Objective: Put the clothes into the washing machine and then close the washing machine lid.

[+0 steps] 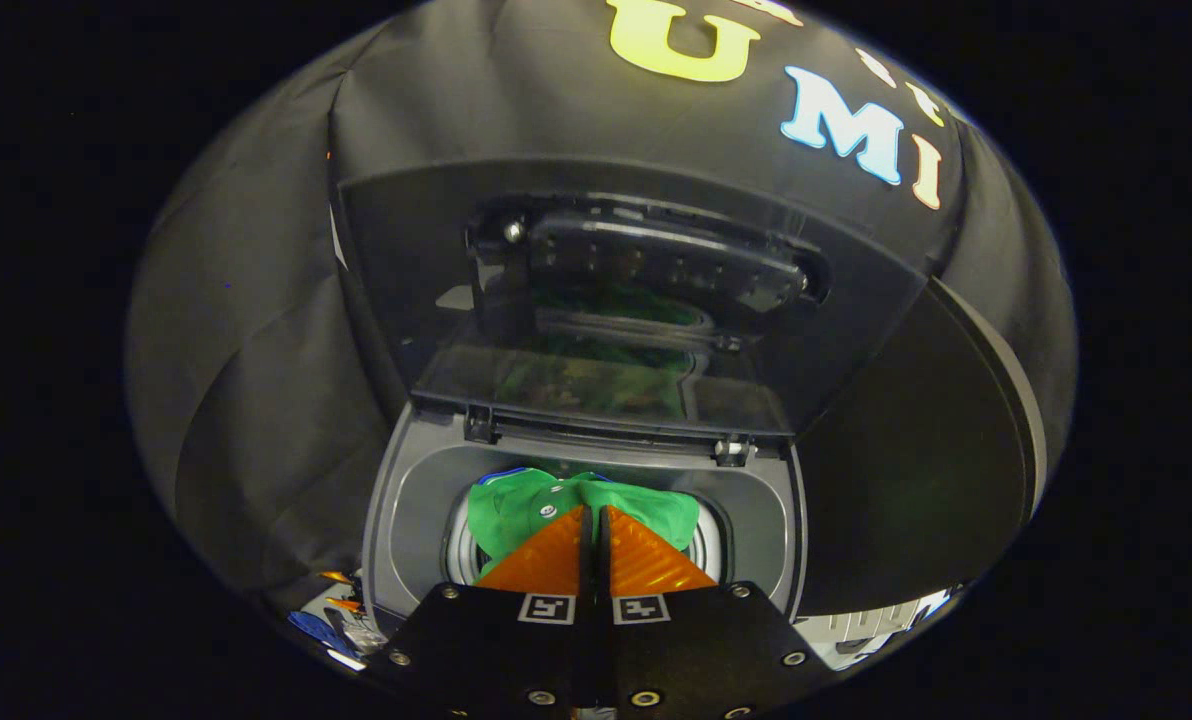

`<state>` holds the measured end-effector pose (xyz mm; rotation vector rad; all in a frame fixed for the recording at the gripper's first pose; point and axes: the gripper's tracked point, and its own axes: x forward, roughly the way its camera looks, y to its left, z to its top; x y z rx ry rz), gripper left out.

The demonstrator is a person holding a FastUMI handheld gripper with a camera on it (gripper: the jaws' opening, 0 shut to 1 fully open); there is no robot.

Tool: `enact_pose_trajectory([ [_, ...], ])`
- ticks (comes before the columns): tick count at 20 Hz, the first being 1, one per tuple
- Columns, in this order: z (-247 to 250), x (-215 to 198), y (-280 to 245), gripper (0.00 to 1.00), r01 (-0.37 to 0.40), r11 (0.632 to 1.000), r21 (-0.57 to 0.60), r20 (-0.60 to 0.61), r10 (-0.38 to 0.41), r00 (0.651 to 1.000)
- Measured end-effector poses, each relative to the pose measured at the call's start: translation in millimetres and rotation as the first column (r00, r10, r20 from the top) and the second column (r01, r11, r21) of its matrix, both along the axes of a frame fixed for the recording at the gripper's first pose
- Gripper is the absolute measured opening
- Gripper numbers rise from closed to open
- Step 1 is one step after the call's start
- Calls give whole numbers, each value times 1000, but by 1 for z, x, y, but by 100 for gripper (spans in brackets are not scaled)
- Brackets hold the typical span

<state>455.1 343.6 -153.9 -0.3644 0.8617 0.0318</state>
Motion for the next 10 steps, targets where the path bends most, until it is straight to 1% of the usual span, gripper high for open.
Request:
enact_pose_trajectory([
  [3, -21, 1, -7, 0, 1, 1000, -1, -35, -1, 999],
  [7, -45, 3, -20, 0, -23, 999, -32, -73, 21, 997],
  [10, -60, 2, -20, 0, -25, 999, -21, -104, 23, 994],
])
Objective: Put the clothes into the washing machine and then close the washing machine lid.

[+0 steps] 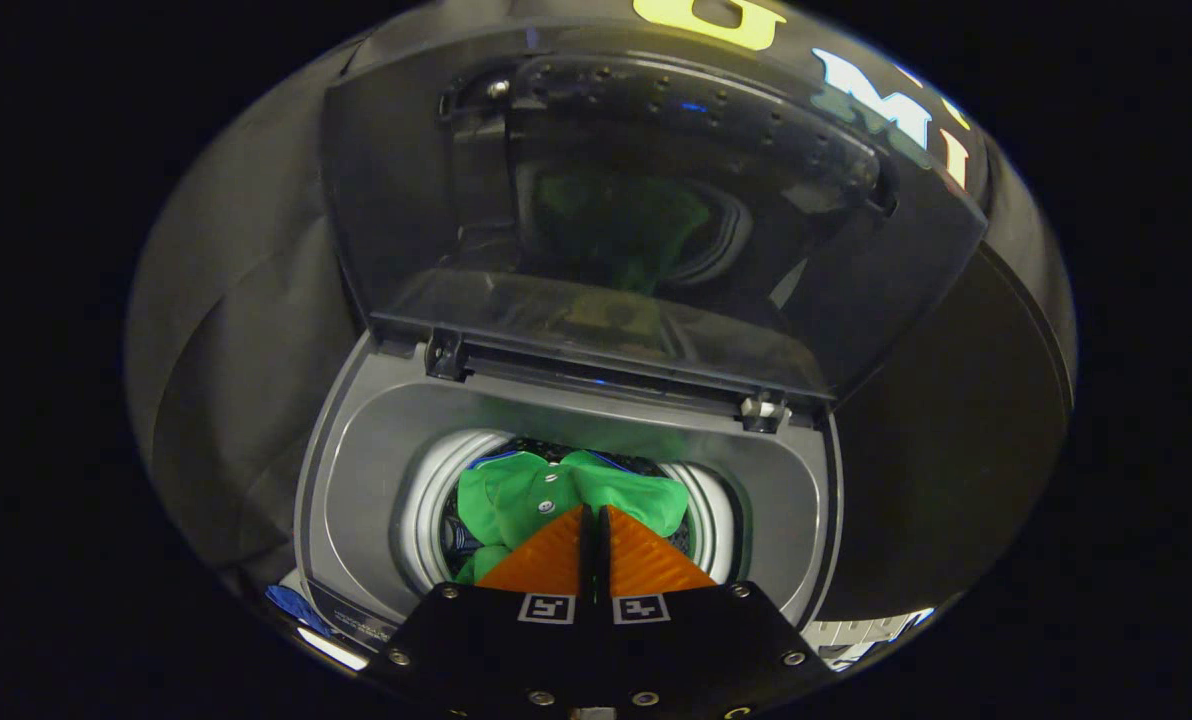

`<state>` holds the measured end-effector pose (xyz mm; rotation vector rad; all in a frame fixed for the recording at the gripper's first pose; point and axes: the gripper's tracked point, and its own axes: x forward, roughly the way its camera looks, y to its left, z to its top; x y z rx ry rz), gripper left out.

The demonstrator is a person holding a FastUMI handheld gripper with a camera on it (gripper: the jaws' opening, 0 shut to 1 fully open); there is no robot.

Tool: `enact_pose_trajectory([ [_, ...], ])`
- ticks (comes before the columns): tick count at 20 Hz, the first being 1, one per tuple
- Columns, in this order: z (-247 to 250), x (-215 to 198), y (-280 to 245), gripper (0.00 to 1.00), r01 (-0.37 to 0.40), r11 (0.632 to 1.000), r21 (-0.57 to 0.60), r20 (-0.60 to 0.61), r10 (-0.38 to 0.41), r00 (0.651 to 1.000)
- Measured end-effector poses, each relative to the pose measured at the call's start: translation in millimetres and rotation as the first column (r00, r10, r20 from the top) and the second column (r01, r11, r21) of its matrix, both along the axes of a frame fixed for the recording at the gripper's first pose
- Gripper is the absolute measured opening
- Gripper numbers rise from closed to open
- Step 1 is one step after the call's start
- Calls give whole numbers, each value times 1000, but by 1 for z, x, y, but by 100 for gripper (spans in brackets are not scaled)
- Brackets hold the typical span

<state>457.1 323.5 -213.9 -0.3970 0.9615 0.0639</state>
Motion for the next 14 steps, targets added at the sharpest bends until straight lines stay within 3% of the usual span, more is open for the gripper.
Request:
enact_pose_trajectory([
  [14, -31, 5, 9, 0, 5, 999, 41, -63, -2, 998],
])
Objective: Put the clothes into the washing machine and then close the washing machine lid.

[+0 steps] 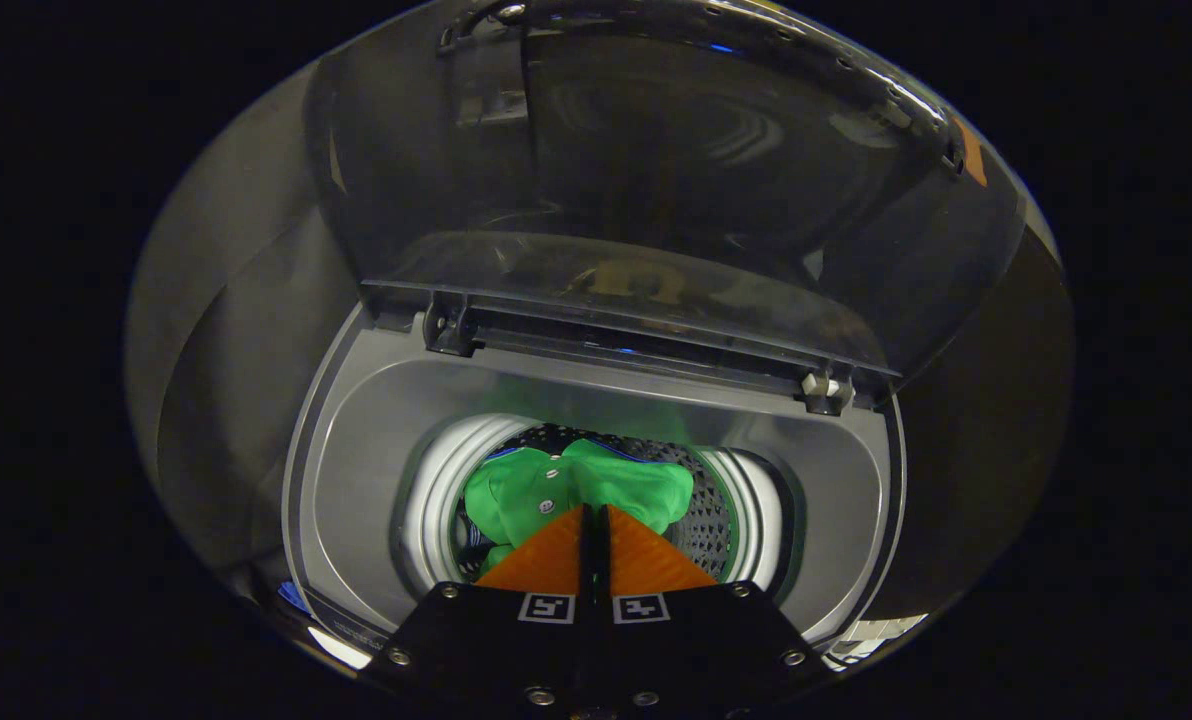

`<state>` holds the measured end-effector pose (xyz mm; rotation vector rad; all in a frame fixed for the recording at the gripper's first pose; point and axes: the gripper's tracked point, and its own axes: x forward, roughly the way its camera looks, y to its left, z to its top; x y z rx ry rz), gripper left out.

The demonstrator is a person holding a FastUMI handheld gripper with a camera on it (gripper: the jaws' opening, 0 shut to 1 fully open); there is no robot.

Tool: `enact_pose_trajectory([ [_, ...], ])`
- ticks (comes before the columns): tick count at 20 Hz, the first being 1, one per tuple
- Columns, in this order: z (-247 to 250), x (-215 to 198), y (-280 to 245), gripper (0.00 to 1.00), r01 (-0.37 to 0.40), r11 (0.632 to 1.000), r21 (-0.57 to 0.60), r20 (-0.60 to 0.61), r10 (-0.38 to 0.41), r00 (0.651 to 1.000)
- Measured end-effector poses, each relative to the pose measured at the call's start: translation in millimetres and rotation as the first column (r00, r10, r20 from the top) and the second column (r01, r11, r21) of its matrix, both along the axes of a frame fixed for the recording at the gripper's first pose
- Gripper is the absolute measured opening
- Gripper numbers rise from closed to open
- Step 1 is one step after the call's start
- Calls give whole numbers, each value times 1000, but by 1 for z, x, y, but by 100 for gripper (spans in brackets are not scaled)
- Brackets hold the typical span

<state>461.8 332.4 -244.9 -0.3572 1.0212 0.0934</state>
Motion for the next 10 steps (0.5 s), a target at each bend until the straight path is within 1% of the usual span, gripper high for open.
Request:
enact_pose_trajectory([
  [5, -3, 1, 4, 0, -8, 1000, 10, -8, 8, 1000],
  [7, -3, 2, -2, 1, 3, 1000, -25, -1, -3, 1000],
  [8, 4, 2, 0, 6, -6, 999, -31, 16, 6, 1000],
  [10, -6, 9, -8, 52, 11, 999, -51, 25, -10, 1000],
])
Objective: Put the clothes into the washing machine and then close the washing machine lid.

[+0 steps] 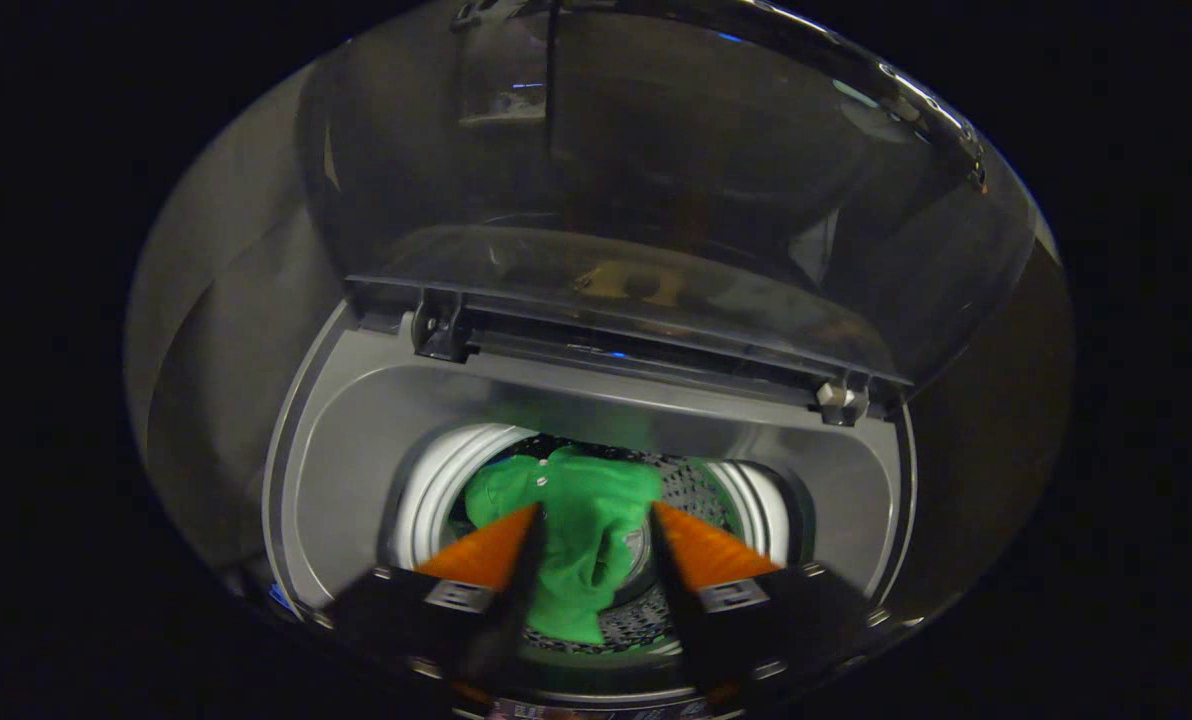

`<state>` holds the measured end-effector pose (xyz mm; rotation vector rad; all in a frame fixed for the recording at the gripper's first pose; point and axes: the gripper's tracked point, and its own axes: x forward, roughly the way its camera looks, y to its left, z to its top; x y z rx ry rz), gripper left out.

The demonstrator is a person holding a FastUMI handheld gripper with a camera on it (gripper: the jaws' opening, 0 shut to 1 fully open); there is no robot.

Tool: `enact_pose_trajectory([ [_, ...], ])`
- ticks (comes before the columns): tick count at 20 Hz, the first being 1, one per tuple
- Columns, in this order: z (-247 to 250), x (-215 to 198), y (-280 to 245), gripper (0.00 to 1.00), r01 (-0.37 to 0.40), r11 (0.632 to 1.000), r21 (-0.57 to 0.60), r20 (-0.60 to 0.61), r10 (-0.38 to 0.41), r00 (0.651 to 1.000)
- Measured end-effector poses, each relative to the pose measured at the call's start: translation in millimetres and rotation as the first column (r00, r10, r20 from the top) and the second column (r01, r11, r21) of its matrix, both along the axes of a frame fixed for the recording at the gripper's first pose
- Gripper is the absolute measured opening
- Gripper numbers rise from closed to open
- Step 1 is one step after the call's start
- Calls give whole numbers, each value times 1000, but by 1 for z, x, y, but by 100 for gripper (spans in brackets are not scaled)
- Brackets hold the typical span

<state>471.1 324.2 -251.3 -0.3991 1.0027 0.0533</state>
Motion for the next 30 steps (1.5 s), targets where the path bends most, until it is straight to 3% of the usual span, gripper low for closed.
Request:
enact_pose_trajectory([
  [2, 4, -4, 3, 98, 24, 1000, 18, -1, -24, 1000],
  [8, 14, 1, -2, 96, 98, 994, 44, 57, -101, 993],
  [12, 39, 5, -1, 96, 101, 994, 45, 120, -106, 987],
  [18, 125, -1, 8, 96, 89, 996, 12, 246, -89, 965],
  [30, 279, 22, 35, 96, 97, 994, 42, 474, -105, 874],
])
